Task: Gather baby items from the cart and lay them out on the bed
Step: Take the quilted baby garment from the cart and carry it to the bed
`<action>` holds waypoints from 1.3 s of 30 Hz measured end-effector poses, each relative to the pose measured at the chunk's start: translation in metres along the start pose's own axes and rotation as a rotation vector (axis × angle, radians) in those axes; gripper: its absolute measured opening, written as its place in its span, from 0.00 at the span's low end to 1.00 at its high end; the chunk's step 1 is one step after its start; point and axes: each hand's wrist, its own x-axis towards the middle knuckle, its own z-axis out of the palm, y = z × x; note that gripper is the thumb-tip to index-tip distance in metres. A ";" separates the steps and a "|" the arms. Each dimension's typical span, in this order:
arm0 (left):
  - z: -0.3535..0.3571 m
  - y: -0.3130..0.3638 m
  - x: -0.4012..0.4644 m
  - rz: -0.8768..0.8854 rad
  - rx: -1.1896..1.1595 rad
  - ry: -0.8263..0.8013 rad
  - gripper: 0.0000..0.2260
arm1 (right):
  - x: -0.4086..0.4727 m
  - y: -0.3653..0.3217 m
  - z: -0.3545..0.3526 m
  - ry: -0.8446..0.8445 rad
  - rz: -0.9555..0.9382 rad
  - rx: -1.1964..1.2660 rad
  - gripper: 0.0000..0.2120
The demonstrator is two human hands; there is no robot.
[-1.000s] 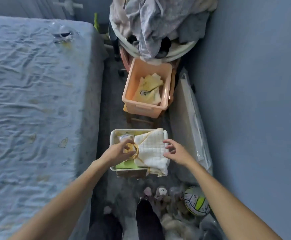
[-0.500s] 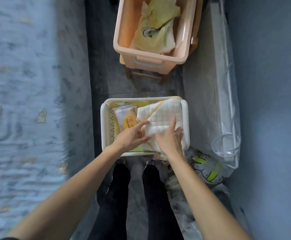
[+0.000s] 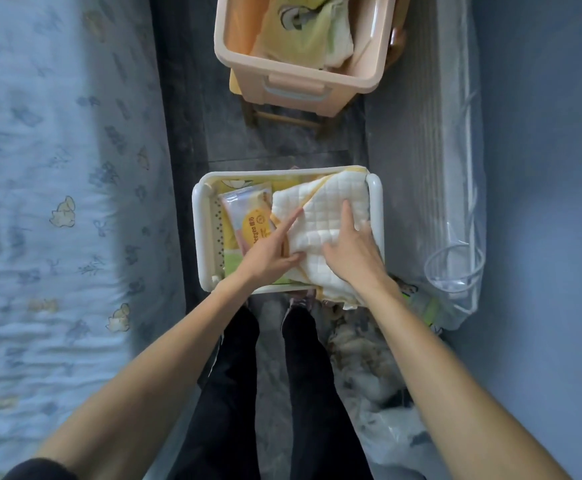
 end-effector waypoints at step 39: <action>-0.079 0.035 -0.066 0.161 -0.025 -0.105 0.34 | -0.045 0.024 -0.041 -0.279 -0.489 0.583 0.42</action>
